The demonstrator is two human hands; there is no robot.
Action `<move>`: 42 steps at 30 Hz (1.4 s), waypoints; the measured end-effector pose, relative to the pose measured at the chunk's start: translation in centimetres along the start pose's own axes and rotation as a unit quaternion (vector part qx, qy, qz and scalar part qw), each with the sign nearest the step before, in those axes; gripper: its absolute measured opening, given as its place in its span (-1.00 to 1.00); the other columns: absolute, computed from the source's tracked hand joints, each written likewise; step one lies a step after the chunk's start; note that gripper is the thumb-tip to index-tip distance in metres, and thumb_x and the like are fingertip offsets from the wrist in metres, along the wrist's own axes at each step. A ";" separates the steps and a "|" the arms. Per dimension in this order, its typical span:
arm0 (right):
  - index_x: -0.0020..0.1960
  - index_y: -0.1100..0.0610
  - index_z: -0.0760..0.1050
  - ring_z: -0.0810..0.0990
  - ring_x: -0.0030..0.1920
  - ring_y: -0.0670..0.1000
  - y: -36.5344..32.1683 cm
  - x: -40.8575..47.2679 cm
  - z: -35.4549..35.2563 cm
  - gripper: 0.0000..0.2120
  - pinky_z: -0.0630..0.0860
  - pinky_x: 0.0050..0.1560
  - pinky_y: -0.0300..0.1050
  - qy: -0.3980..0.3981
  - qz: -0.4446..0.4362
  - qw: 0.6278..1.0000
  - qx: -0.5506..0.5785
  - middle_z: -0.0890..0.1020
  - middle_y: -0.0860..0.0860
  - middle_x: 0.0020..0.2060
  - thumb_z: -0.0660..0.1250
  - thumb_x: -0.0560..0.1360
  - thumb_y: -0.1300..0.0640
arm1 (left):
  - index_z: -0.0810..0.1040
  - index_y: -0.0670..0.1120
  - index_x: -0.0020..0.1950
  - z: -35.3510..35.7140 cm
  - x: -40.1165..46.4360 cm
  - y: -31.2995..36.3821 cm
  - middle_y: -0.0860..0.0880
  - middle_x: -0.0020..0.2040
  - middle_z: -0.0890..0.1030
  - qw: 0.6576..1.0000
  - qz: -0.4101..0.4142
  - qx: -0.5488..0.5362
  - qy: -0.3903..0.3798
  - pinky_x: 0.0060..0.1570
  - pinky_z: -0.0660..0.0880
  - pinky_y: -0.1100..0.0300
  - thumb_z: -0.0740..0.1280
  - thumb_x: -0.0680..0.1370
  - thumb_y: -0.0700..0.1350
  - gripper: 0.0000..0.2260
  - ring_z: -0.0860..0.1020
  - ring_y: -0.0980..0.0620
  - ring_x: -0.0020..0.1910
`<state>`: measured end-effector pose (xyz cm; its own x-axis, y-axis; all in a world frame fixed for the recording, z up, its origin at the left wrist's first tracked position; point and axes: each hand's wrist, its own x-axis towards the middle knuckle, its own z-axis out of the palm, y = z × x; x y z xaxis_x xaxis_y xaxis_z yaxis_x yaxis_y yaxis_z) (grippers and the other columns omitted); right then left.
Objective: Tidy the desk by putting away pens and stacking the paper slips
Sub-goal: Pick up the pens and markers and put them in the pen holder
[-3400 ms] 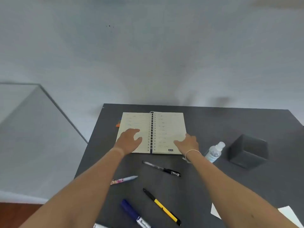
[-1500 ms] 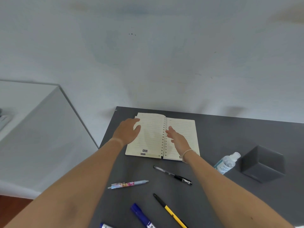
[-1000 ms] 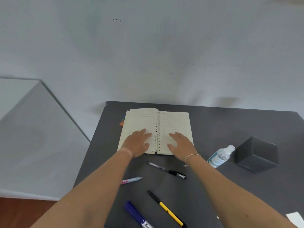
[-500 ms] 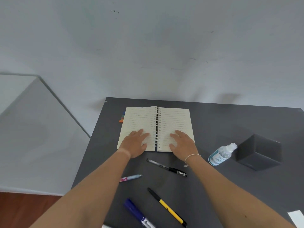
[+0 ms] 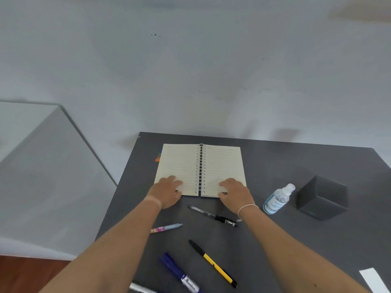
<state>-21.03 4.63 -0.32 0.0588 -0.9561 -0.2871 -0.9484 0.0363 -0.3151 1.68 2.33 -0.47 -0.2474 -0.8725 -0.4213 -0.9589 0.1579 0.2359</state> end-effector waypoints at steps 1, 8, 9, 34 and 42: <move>0.33 0.06 0.39 0.40 0.29 0.08 -0.2 -0.4 0.0 -0.64 0.33 0.28 -0.05 0.003 -0.009 1.000 0.006 0.43 0.03 0.32 0.16 0.54 0.07 | 0.26 0.01 0.45 0.0 -0.5 -0.2 -0.02 0.50 0.23 1.000 0.002 -0.010 0.007 0.39 0.28 -0.02 0.11 0.59 0.01 -0.58 0.23 -0.07 0.45; 0.26 0.09 0.44 0.42 0.25 0.08 -2.0 -3.6 1.1 -0.68 0.37 0.27 -0.05 -0.032 -0.061 0.997 0.017 0.50 0.08 0.20 0.21 0.53 0.07 | 0.48 0.02 0.25 0.2 -5.3 -1.6 -0.01 0.27 0.48 0.998 0.018 -0.063 -0.004 0.24 0.42 0.07 0.26 0.49 0.02 -0.66 0.46 0.00 0.23; 0.26 0.09 0.44 0.42 0.25 0.08 -2.1 -4.0 1.4 -0.68 0.37 0.27 -0.05 -0.041 -0.060 0.997 0.012 0.50 0.08 0.19 0.22 0.53 0.06 | 0.50 0.03 0.22 0.4 -5.9 -1.9 0.00 0.24 0.49 0.998 0.016 -0.064 -0.010 0.23 0.43 0.08 0.28 0.46 0.03 -0.66 0.47 0.01 0.22; -0.19 0.14 0.31 0.40 -0.27 0.08 -2.0 -11.4 4.0 -0.91 0.36 -0.20 -0.10 -0.088 0.007 0.988 0.127 0.47 0.08 -0.22 0.10 0.49 0.20 | 0.22 0.01 -0.42 3.8 -11.8 0.1 0.05 -0.36 0.37 0.998 0.055 -0.021 -0.010 -0.24 0.33 0.13 0.16 0.43 -0.16 -0.76 0.42 -0.09 -0.23; -0.19 0.04 0.31 0.42 -0.13 0.04 -1.6 -13.5 5.5 -0.82 0.36 -0.12 -0.12 -0.123 -0.005 0.988 0.097 0.45 0.02 -0.10 0.34 0.41 0.08 | 0.53 -0.01 0.08 5.8 -14.5 3.1 -0.07 0.06 0.49 0.990 0.099 0.059 -0.080 -0.04 0.37 0.11 0.29 0.42 -0.07 -0.75 0.50 -0.08 0.04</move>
<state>-18.62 19.10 -0.94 0.1639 -0.8578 -0.4871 -0.8714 0.1054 -0.4790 1.51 18.12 1.30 -0.4412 -0.7367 -0.5125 -0.8970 0.3790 0.2275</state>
